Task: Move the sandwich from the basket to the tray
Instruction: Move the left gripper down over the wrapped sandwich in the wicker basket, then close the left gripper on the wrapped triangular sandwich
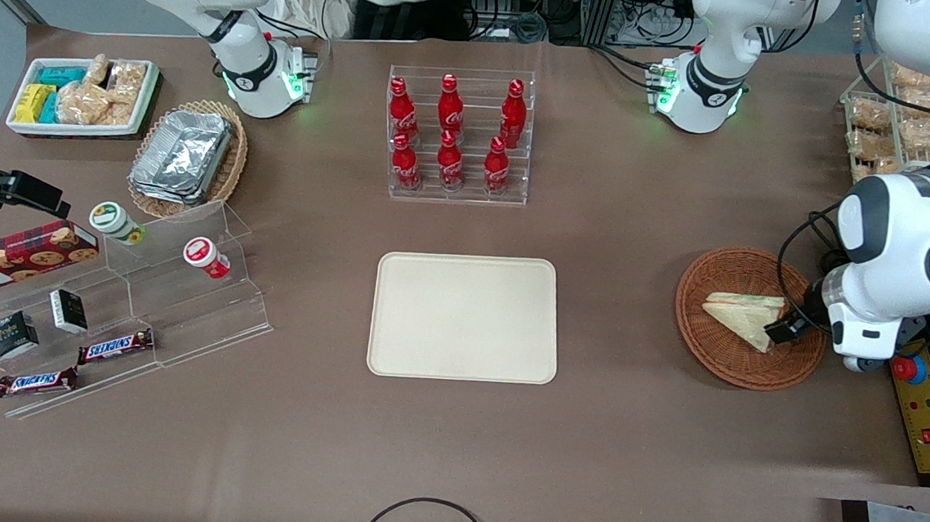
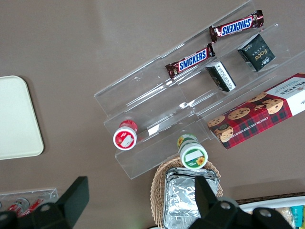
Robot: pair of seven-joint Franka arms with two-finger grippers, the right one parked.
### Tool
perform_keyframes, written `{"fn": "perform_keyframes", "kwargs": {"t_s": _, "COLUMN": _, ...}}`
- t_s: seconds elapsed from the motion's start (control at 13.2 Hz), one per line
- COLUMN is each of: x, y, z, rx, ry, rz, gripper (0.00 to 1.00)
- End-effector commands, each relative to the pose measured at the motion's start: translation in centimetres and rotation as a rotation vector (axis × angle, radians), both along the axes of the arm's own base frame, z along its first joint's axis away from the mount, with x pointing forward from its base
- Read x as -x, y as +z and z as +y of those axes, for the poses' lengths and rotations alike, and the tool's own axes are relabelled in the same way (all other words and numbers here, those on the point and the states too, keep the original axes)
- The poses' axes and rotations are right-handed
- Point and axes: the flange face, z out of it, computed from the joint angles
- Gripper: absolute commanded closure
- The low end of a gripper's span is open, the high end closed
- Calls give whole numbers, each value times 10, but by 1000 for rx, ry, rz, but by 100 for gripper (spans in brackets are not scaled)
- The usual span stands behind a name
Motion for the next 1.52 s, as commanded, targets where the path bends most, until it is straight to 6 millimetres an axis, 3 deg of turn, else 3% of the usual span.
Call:
{"fn": "perform_keyframes", "kwargs": {"t_s": 0.0, "x": 15, "y": -18, "z": -3, "rx": -15, "ry": 70, "rz": -13, "gripper": 0}}
{"fn": "perform_keyframes", "kwargs": {"t_s": 0.46, "x": 37, "y": -37, "z": 4, "rx": -44, "ry": 170, "rz": 31, "gripper": 0}}
{"fn": "perform_keyframes", "kwargs": {"t_s": 0.76, "x": 34, "y": -59, "z": 4, "rx": -64, "ry": 266, "rz": 19, "gripper": 0}}
{"fn": "perform_keyframes", "kwargs": {"t_s": 0.91, "x": 29, "y": -85, "z": 4, "rx": -77, "ry": 330, "rz": 8, "gripper": 0}}
{"fn": "perform_keyframes", "kwargs": {"t_s": 1.14, "x": 22, "y": -105, "z": 2, "rx": -103, "ry": 367, "rz": -33, "gripper": 0}}
{"fn": "perform_keyframes", "kwargs": {"t_s": 1.22, "x": 18, "y": -100, "z": 1, "rx": -102, "ry": 374, "rz": -44, "gripper": 19}}
{"fn": "perform_keyframes", "kwargs": {"t_s": 1.29, "x": 15, "y": -94, "z": 0, "rx": -103, "ry": 394, "rz": -53, "gripper": 75}}
{"fn": "perform_keyframes", "kwargs": {"t_s": 1.37, "x": 16, "y": -91, "z": 2, "rx": -102, "ry": 390, "rz": -49, "gripper": 100}}
{"fn": "perform_keyframes", "kwargs": {"t_s": 1.44, "x": 15, "y": -89, "z": 2, "rx": -101, "ry": 391, "rz": -52, "gripper": 100}}
